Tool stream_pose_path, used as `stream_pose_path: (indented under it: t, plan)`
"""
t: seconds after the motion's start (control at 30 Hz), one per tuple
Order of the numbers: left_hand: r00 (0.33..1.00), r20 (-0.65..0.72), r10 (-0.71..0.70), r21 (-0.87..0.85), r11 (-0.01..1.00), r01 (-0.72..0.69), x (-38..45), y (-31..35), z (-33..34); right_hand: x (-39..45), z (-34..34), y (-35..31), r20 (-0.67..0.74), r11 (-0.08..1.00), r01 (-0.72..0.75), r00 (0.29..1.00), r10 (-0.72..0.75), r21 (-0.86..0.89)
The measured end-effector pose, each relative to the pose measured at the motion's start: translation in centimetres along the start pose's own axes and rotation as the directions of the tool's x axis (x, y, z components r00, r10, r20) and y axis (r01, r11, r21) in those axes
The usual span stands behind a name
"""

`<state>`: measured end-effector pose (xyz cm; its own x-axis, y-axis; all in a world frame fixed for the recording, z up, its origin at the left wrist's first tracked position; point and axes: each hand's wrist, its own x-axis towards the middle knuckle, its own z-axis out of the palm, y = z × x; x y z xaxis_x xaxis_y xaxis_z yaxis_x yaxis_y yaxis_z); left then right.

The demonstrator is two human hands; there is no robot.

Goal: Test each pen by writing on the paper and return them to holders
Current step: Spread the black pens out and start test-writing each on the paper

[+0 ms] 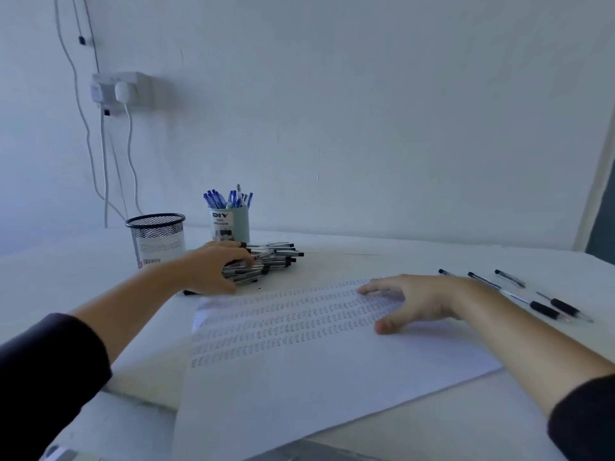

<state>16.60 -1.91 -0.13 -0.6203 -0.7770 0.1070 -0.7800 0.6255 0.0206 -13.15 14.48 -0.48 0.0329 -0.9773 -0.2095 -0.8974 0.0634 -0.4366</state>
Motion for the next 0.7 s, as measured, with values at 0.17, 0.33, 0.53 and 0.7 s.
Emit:
stream_pose_path:
  t: [0.17, 0.33, 0.53, 0.7]
  plan:
    - [0.993, -0.085, 0.077, 0.165, 0.984, -0.062, 0.3, 0.7, -0.7, 1.5, 1.1, -0.3, -0.129, 0.998, 0.048, 0.991, -0.043, 0.035]
    - [0.989, -0.07, 0.132, 0.363, 0.927, -0.098, 0.5, 2.3, -1.0, -0.9, -1.4, 3.3, -0.213, 0.992, -0.012, 0.976, 0.038, 0.122]
    - [0.992, -0.047, 0.118, 0.269, 0.958, -0.101, 1.1, 5.3, -3.2, -3.4, -2.5, 4.7, 0.007, 0.986, -0.15, 0.989, 0.149, 0.071]
    - [0.962, -0.142, 0.233, -0.019, 0.971, -0.239, 2.4, 10.1, -4.1, -2.9, -2.0, 3.7, 0.044, 0.985, -0.163, 0.986, 0.16, 0.059]
